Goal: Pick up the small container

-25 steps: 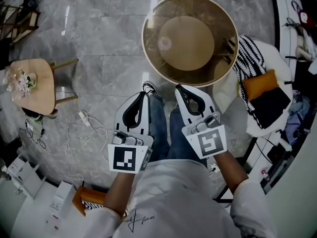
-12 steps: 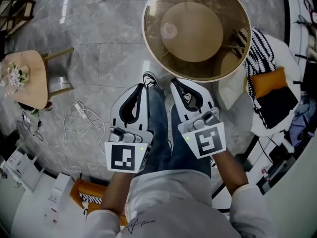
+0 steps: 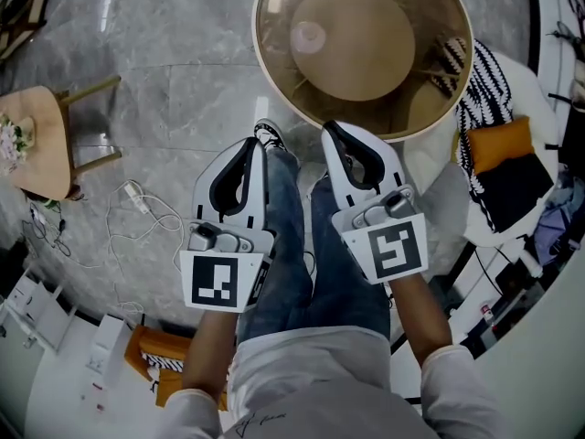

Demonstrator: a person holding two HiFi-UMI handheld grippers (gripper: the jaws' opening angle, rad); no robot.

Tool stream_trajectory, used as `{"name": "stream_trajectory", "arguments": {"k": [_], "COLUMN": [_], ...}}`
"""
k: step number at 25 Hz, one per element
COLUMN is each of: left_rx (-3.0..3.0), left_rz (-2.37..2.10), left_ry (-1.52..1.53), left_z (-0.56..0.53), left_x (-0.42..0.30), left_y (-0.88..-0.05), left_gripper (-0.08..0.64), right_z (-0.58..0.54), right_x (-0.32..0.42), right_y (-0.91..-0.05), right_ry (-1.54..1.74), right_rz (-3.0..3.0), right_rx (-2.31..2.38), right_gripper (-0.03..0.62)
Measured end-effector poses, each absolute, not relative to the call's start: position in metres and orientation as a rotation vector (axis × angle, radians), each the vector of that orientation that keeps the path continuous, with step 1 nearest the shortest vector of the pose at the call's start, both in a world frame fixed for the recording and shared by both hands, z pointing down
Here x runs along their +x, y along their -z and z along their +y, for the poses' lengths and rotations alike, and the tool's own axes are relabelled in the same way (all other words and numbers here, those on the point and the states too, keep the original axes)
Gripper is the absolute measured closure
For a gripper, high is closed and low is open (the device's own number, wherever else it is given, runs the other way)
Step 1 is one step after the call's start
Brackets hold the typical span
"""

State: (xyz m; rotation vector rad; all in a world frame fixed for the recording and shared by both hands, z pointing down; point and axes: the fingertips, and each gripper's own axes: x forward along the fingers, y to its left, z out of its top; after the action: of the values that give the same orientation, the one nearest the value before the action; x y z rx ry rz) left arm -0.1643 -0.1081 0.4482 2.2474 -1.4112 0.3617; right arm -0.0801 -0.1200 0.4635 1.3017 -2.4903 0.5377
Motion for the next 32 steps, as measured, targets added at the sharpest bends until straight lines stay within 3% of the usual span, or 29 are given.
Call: {"name": "stream_trajectory", "arguments": {"k": [32], "left_rx": [2.216], "left_rz": [-1.317], "left_ry": [-0.384], "left_z": [-0.154], "left_x": [-0.177], "left_y": [-0.551], "left_gripper": [0.543], "right_z": [-0.176], "right_x": [-0.083], "right_y": [-0.593], "right_ry": [-0.629], "right_rz": [-2.321], "right_rx": [1.433], "right_gripper": [0.571]}}
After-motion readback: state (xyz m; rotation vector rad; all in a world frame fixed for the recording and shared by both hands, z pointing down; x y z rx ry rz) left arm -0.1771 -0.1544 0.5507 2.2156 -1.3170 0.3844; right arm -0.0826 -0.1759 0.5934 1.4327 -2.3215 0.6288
